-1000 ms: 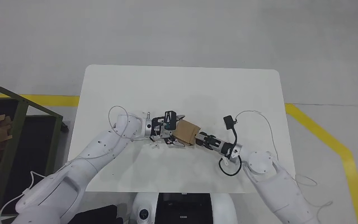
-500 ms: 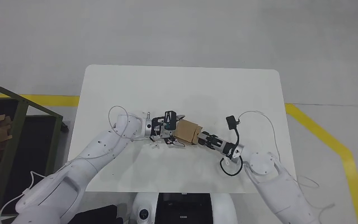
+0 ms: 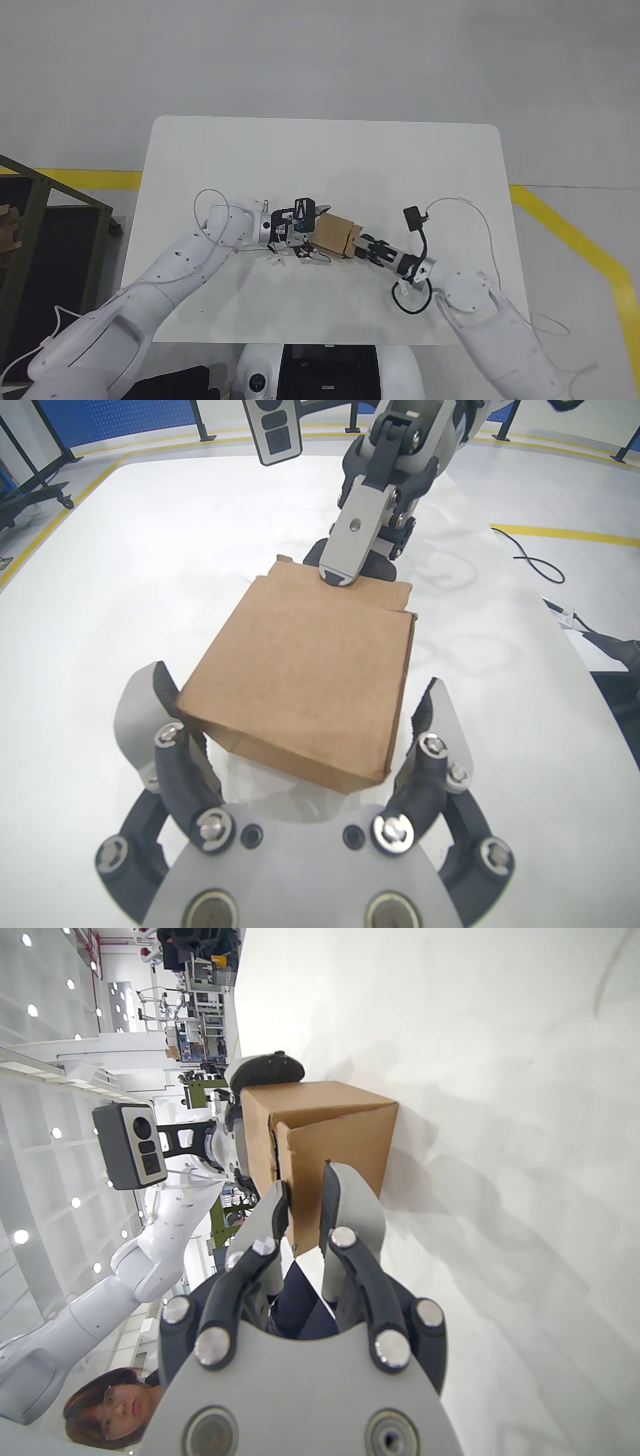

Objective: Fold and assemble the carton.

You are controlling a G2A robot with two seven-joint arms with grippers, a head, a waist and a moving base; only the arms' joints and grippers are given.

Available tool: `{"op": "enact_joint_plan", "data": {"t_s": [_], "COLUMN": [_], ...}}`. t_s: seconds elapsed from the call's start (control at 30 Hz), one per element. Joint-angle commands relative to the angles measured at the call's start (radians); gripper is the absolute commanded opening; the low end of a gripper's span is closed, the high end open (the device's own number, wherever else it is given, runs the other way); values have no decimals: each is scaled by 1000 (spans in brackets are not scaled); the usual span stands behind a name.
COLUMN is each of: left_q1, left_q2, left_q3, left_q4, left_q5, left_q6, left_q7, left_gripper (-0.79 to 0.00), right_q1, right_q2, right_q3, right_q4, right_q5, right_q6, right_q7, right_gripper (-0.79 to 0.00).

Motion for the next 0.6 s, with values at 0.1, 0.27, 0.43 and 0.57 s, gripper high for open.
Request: {"op": "enact_joint_plan", "data": {"t_s": [0.1,0.27,0.43,0.57], "left_q1": [0,0,0,0], "left_q2": [0,0,0,0], "left_q3": [0,0,0,0], "left_q4": [0,0,0,0], "left_q5": [0,0,0,0], "left_q6": [0,0,0,0], "left_q7": [0,0,0,0], "left_gripper": [0,0,0,0], "right_q1": [3,2,3,5], "right_q2": [-1,-1,-2,-4], "right_q3": [-8,-11,-21,-31], "right_q4": [-17,-43,-64,-70], "right_q5": [-23,-55,-84,-97], "right_q6": [16,37,61,71], "right_q7": [-8,-19,-29,-33], "right_gripper": [-671,-677,-680,-680]}}
